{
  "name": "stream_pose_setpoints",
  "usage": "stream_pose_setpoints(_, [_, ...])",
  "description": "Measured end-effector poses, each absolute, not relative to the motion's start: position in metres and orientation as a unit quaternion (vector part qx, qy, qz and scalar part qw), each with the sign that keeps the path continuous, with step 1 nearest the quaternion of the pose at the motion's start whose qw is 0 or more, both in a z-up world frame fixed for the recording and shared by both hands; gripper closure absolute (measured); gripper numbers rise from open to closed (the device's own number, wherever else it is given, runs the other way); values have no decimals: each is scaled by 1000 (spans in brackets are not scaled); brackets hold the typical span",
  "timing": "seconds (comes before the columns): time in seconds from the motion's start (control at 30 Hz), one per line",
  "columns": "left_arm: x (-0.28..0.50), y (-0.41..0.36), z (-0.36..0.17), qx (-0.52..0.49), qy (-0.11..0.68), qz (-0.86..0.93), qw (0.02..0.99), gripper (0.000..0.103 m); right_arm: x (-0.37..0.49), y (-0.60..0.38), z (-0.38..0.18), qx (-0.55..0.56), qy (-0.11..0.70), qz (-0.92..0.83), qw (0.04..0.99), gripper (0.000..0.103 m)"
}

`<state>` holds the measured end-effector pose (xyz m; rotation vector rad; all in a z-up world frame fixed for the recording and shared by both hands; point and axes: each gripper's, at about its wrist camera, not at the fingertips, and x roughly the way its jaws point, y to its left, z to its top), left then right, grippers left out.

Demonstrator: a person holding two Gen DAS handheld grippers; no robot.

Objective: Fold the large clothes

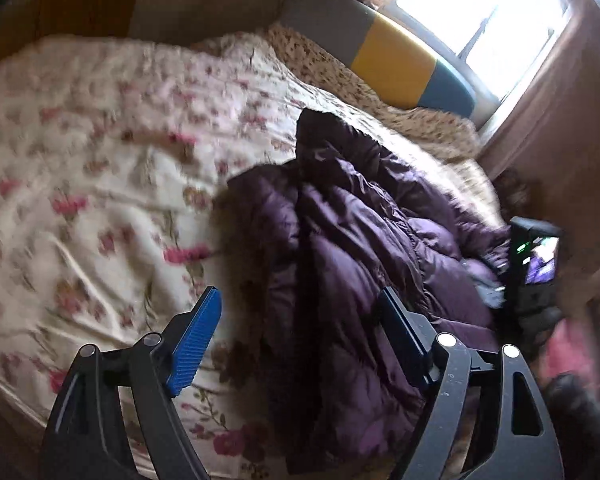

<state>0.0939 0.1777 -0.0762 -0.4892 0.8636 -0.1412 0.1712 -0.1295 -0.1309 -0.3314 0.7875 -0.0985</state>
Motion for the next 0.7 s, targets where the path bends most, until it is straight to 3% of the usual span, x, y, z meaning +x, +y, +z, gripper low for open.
stream_pose_setpoints(0.17, [95, 202, -95, -348, 410, -114, 835, 23, 171, -130, -130, -157, 382, -46, 910, 44])
stream_pose_setpoints(0.33, [102, 203, -106, -398, 408, -143, 809, 24, 170, -129, -130, -150, 383, -42, 911, 44])
stream_pose_setpoints(0.4, [108, 198, -109, -407, 415, -157, 798, 31, 171, -132, -130, -148, 384, -40, 911, 44])
stream_pose_setpoints(0.5, [115, 188, -110, -399, 422, -172, 796, 34, 171, -132, -130, -144, 384, -39, 911, 44])
stream_pose_setpoints(0.53, [117, 186, -110, -397, 423, -175, 795, 39, 171, -134, -130, -143, 384, -37, 911, 44])
stream_pose_setpoints(0.6, [122, 178, -111, -402, 429, -198, 784, 68, 171, -135, -129, -141, 385, -36, 911, 44])
stream_pose_setpoints(0.7, [118, 166, -98, -384, 416, -208, 798, 83, 171, -136, -129, -140, 387, -35, 911, 44])
